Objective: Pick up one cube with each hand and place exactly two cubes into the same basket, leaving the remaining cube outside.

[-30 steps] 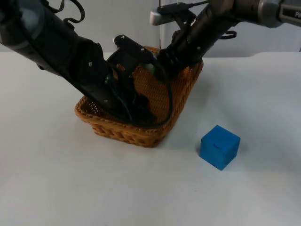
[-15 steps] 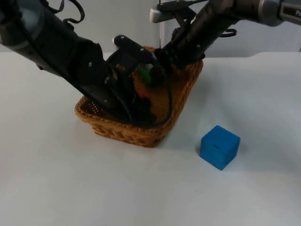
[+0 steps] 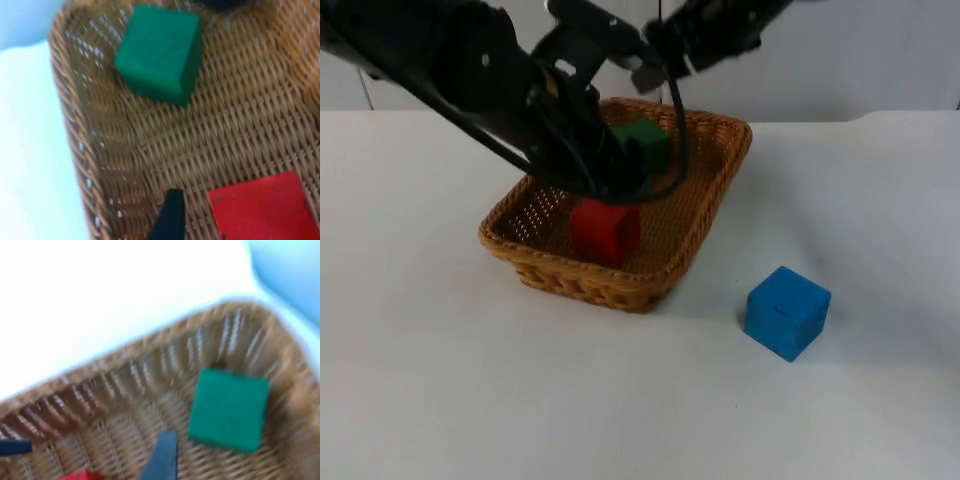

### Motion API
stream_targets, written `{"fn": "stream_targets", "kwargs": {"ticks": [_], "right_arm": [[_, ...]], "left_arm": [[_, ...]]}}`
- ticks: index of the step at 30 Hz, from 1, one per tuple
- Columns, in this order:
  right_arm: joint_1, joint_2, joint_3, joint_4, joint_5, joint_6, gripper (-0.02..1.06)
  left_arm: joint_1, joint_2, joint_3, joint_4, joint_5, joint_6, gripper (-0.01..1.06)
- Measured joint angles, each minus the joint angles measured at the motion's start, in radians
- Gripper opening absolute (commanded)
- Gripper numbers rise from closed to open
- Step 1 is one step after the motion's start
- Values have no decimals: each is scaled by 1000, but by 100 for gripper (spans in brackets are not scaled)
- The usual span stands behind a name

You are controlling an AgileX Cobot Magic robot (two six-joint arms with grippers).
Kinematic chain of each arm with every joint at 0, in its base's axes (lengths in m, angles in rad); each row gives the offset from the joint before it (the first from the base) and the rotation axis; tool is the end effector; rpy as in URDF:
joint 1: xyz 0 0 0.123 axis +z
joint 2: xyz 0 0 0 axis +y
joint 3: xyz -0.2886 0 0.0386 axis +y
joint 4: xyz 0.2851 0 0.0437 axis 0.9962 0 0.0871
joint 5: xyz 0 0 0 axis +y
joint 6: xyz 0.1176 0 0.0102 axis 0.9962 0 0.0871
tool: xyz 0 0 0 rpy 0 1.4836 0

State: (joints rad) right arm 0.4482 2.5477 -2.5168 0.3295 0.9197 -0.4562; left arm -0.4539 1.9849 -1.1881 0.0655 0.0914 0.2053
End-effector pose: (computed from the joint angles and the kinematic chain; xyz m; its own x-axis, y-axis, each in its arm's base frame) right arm 0.5487 0.2976 0.2027 -0.5048 -0.5099 -0.6965 -0.7228 0.6909 0.0181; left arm 0.4174 -0.2029 0.1135 -0.5056 0.5440 -0.6697 0.5913 0.7837 0.1902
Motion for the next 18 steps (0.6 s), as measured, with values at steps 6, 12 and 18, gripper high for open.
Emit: {"fn": "stream_targets", "kwargs": {"ticks": [6, 12, 18], "right_arm": [[0, -108, -9, -38, 32, 0, 76], [0, -176, -10, -45, 122, 0, 76], [0, -233, -10, -61, 235, 5, 76]], "left_arm": [[0, -97, 0, 0, 68, 0, 77], [0, -216, 0, 0, 128, -2, 77], [0, -291, 0, -8, 190, -2, 77]]}}
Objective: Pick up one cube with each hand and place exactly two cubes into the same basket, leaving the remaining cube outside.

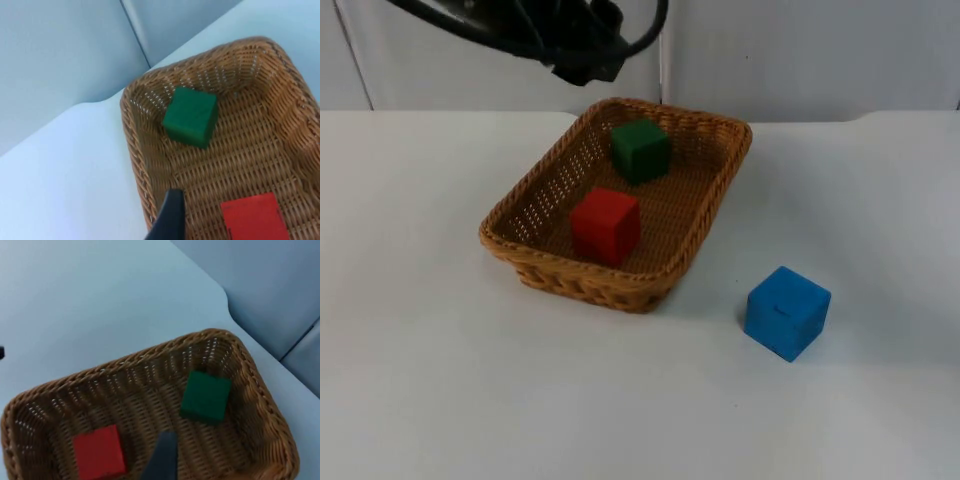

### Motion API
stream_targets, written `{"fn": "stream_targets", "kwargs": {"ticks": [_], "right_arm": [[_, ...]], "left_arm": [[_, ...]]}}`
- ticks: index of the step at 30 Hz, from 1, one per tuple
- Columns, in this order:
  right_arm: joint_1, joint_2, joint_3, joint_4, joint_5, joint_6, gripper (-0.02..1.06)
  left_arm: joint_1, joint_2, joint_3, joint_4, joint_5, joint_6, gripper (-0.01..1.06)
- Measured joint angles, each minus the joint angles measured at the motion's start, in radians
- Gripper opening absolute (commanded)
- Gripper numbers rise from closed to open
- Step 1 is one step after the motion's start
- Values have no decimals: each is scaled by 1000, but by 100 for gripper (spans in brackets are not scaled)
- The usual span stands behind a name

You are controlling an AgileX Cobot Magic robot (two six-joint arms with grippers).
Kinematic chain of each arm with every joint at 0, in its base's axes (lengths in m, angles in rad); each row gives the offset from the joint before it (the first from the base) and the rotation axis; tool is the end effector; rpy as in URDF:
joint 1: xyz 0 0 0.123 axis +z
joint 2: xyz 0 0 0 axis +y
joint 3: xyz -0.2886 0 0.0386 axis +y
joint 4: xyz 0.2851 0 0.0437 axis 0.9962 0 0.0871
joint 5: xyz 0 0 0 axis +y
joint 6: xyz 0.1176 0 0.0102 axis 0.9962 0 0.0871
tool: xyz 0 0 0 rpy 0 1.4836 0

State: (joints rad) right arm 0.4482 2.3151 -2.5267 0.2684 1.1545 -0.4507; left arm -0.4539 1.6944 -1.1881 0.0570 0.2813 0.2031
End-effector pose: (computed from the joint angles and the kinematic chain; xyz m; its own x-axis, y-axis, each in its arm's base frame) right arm 0.5010 0.2727 0.3263 -0.4451 -0.5730 -0.6882 -0.7578 0.6505 -0.0515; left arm 0.3914 -0.1889 0.2285 -0.4508 0.5036 -0.7370 0.5611 0.8020 0.2049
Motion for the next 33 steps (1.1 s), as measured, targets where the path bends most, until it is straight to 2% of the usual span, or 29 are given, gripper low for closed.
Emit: {"fn": "stream_targets", "kwargs": {"ticks": [6, 21, 26, 33], "right_arm": [[-2, -90, 19, -6, 35, 17, 76], [-2, -351, 266, -6, 59, 27, 76], [-2, -435, 368, -6, 43, 27, 76], [-2, -562, 552, -6, -35, 27, 76]], "left_arm": [[0, -45, 0, -7, 53, -1, 77], [0, -149, 0, -47, 209, -1, 77], [0, -191, 0, -57, 236, -1, 77], [0, -263, 0, -64, 278, -12, 77]]}}
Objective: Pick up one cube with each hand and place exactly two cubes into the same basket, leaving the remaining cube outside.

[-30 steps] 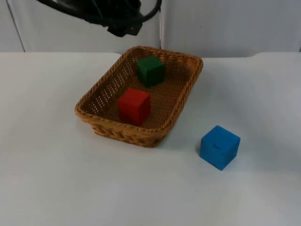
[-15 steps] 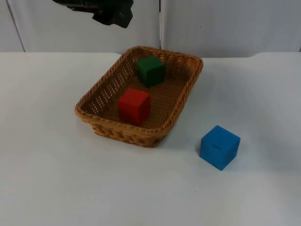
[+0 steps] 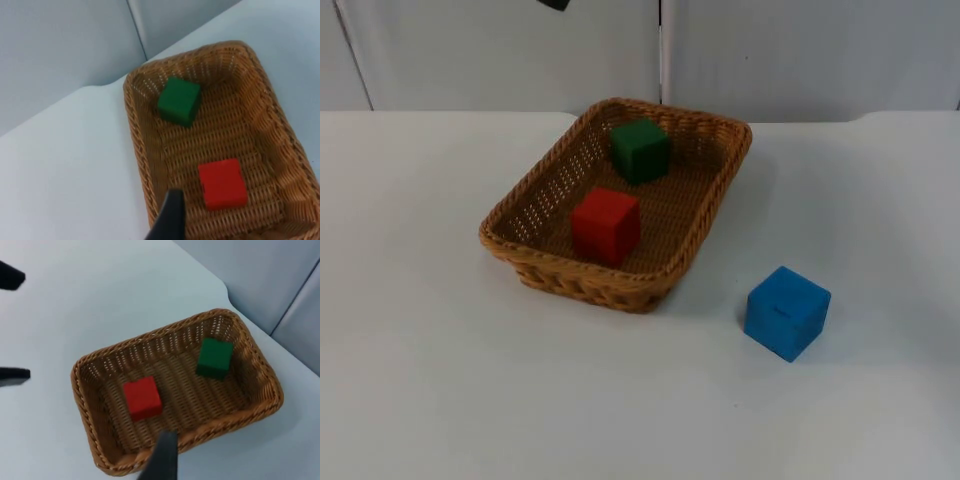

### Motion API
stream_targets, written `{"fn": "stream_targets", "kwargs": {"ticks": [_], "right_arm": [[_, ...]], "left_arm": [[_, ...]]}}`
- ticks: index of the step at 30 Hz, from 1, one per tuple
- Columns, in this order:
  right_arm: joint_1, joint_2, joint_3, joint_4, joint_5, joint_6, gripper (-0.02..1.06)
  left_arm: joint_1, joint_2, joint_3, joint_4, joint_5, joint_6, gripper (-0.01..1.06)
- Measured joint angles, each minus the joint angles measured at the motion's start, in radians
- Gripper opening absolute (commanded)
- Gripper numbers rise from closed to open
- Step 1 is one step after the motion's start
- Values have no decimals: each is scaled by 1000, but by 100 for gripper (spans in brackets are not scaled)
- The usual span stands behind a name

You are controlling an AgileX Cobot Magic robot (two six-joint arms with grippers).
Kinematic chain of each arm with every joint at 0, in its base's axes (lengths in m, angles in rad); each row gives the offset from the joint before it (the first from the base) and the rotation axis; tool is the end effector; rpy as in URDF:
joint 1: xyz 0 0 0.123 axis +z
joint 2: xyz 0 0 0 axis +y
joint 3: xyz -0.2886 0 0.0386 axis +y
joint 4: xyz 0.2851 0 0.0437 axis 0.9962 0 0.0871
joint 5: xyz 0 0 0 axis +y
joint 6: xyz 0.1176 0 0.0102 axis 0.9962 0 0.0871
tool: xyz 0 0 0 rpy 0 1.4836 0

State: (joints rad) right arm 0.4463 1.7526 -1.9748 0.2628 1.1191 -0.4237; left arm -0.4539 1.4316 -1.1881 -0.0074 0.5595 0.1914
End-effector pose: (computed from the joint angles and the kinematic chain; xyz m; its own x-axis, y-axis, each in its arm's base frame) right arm 0.3840 0.2143 0.4233 -0.4431 -0.5376 -0.7174 -0.7353 0.6757 -0.0521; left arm 0.3363 -0.1646 0.3103 -0.4985 0.4480 -0.7422 0.5422 0.8291 0.1364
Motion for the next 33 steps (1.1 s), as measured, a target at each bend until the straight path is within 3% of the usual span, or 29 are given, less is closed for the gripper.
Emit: {"fn": "stream_targets", "kwargs": {"ticks": [9, 25, 33], "right_arm": [[0, -134, 214, 3, -149, 0, 76], [0, -334, 499, 34, -299, 0, 76], [0, -539, 780, 36, -448, -2, 76]], "left_arm": [[0, -98, 57, -24, 4, -9, 77], [0, -220, 76, -62, 68, -32, 77], [0, -305, 93, -75, 105, -33, 77]]}}
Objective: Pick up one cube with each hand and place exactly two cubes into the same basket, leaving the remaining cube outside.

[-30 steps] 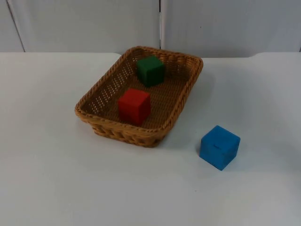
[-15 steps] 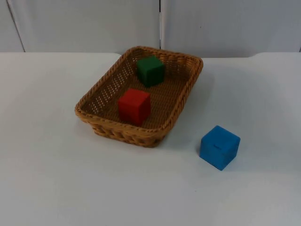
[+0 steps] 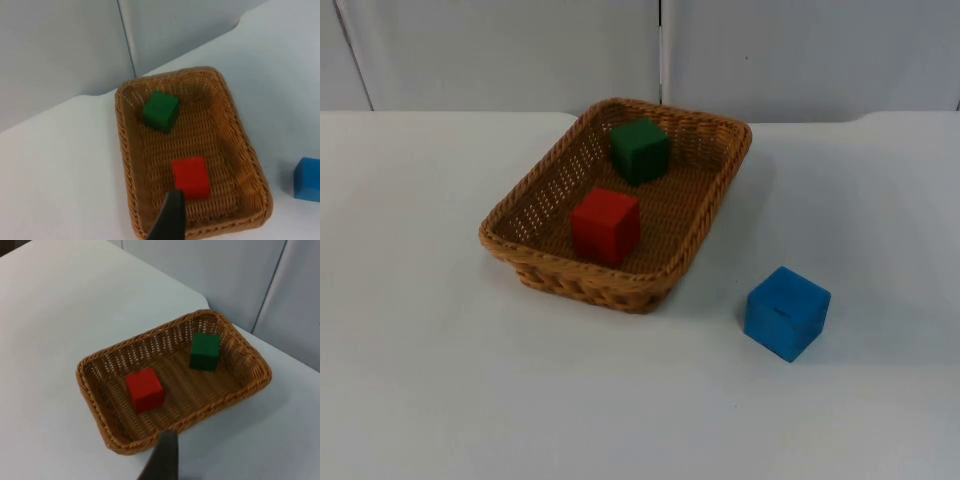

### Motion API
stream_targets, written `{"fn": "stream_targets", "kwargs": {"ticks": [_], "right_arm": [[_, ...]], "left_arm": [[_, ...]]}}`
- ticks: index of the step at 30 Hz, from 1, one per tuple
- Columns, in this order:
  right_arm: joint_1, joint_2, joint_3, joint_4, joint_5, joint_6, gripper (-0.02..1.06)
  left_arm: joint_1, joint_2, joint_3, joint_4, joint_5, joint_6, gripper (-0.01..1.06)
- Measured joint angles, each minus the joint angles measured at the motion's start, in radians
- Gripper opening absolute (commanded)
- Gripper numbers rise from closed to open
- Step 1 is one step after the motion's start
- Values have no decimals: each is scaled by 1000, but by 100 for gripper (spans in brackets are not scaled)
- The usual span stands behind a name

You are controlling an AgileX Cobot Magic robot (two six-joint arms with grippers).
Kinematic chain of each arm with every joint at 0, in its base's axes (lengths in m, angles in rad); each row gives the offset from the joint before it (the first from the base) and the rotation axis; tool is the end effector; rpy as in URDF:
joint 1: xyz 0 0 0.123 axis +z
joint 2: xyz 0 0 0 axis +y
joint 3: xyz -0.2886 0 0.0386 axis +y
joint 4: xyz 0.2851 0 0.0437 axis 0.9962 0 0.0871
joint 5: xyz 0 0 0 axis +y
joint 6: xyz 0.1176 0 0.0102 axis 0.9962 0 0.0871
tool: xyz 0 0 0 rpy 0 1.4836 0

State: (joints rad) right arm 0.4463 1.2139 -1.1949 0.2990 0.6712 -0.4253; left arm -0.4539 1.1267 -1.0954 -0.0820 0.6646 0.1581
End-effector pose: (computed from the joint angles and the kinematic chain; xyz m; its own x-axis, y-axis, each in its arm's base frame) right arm 0.2777 0.1569 0.3814 -0.3810 -0.3865 -0.8399 -0.6453 0.7618 -0.0578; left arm 0.2616 -0.1343 0.3676 -0.4661 0.3311 -0.8204 0.5210 0.8522 0.0480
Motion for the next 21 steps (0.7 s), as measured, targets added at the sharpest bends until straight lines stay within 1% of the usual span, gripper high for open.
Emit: {"fn": "stream_targets", "kwargs": {"ticks": [2, 5, 6, 7, 11, 12, 18, 19, 21], "right_arm": [[0, -22, 26, 0, -12, 0, 76], [0, -93, 103, -2, -34, 0, 76], [0, -111, 121, -2, -39, 0, 76], [0, -111, 121, -2, -39, 0, 76], [0, -193, 202, -2, -58, 0, 76], [0, -193, 202, -2, -58, 0, 76], [0, -332, 331, -2, -70, 18, 76], [0, -332, 331, -2, -70, 18, 76], [0, -382, 375, -2, -75, 34, 76]], "left_arm": [[0, -18, 16, -1, -8, 0, 77], [0, -79, 95, -2, -34, 0, 77], [0, -98, 122, -2, -43, 0, 77], [0, -98, 122, -2, -43, 0, 77], [0, -174, 218, -2, -63, 0, 77], [0, -174, 218, -2, -63, 0, 77], [0, -319, 336, -4, -67, 0, 77], [0, -319, 336, -4, -67, 0, 77], [0, -368, 362, -7, -57, 0, 77]]}}
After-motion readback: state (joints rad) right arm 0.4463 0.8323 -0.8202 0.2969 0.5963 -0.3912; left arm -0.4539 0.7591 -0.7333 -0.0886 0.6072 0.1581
